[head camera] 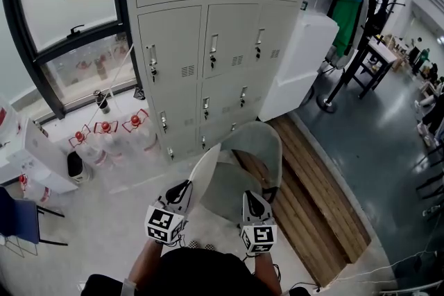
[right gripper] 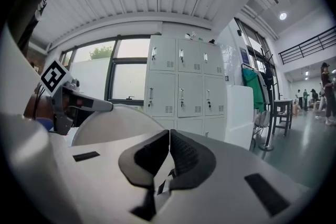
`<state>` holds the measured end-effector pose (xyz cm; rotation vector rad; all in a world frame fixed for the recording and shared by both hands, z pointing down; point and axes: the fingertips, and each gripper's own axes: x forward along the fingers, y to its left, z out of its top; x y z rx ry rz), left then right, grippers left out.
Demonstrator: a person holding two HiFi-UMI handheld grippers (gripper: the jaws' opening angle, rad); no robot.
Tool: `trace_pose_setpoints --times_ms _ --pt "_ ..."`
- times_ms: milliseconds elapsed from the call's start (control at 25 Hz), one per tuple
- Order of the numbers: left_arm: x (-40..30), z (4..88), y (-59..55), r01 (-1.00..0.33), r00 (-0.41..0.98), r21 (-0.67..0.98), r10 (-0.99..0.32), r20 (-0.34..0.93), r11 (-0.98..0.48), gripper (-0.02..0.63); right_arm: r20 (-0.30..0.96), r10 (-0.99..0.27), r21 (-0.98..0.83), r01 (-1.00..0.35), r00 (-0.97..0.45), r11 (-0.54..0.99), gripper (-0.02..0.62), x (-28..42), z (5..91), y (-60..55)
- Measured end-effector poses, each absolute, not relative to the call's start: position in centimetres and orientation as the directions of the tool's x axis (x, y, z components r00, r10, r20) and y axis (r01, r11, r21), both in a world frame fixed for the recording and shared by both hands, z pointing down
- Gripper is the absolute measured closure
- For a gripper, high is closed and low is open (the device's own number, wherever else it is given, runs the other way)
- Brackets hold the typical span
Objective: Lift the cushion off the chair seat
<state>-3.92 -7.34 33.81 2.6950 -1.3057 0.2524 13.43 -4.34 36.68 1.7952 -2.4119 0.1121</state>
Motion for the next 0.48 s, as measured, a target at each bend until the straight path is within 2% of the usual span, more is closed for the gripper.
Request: trace_pose_setpoints --times_ms 480 --pt "-4.04 34.0 -7.76 -0.791 0.605 0.049 -0.767 0.214 -0.61 0.577 0.168 -0.946 0.005 -0.959 -0.277 0.282 0.566 13.3 36.99 -4.66"
